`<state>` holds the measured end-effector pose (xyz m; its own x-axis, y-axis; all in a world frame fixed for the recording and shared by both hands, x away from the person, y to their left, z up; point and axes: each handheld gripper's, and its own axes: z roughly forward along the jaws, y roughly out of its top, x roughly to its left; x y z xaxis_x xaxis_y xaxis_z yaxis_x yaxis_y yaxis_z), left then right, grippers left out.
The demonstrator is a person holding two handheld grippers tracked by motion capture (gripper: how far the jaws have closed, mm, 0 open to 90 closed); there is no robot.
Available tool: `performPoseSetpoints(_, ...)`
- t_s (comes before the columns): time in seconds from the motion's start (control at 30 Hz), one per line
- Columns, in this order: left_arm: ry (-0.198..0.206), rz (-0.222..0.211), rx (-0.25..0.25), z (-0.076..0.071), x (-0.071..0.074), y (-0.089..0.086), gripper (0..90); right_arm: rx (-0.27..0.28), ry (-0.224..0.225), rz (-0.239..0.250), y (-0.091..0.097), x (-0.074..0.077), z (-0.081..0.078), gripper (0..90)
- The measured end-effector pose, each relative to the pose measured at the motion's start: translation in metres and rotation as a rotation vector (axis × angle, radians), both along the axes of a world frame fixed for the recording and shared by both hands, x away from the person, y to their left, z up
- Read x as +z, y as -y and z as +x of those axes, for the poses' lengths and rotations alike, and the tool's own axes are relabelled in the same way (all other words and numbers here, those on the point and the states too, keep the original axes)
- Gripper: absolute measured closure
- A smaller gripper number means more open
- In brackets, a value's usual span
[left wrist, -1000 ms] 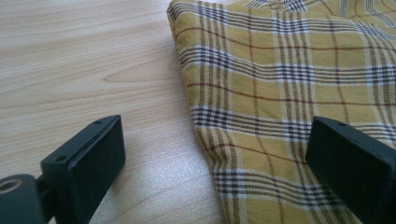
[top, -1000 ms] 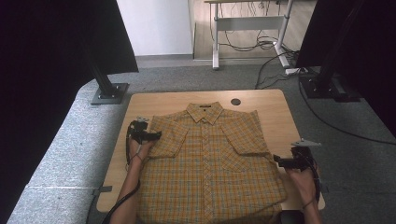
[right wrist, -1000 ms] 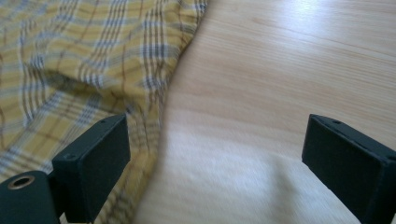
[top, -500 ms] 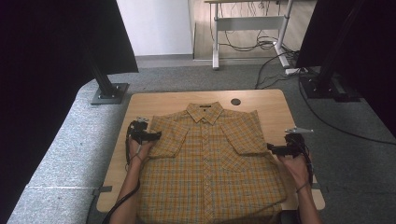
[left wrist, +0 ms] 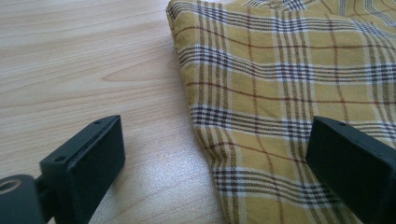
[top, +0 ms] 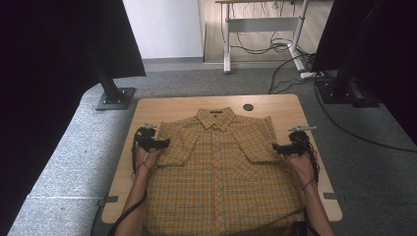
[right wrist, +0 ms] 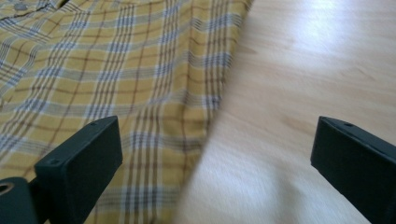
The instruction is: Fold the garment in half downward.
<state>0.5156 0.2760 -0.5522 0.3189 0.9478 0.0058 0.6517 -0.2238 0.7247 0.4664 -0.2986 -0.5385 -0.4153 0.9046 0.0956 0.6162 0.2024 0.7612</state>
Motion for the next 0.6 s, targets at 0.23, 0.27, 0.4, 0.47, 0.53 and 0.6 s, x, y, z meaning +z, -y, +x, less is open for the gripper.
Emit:
performPoseSetpoints(0.23, -0.005, 0.002, 0.003, 0.0, 0.0, 0.0, 2.1, 0.018, 0.018, 0.005, -0.011, -0.002, 0.018, 4.3)
performPoseSetpoints(0.27, -0.004, 0.002, 0.003, 0.0, 0.0, 0.0, 2.1, 0.02, 0.017, 0.006, -0.013, -0.002, 0.02, 4.5)
performPoseSetpoints(0.4, -0.005, 0.002, 0.002, 0.0, 0.0, 0.0, 2.1, 0.026, 0.006, -0.006, -0.019, -0.006, 0.029, 5.7)
performPoseSetpoints(0.47, -0.005, 0.003, -0.001, 0.0, 0.0, 0.0, 2.1, 0.031, -0.002, -0.008, -0.023, -0.009, 0.032, 6.4)
performPoseSetpoints(0.53, -0.004, 0.001, -0.002, 0.0, 0.0, 0.0, 2.1, 0.035, -0.008, -0.018, -0.027, -0.012, 0.034, 7.3)
performPoseSetpoints(0.6, -0.005, 0.001, -0.005, 0.0, 0.0, 0.0, 2.1, 0.035, -0.011, -0.03, -0.031, -0.014, 0.036, 9.3)
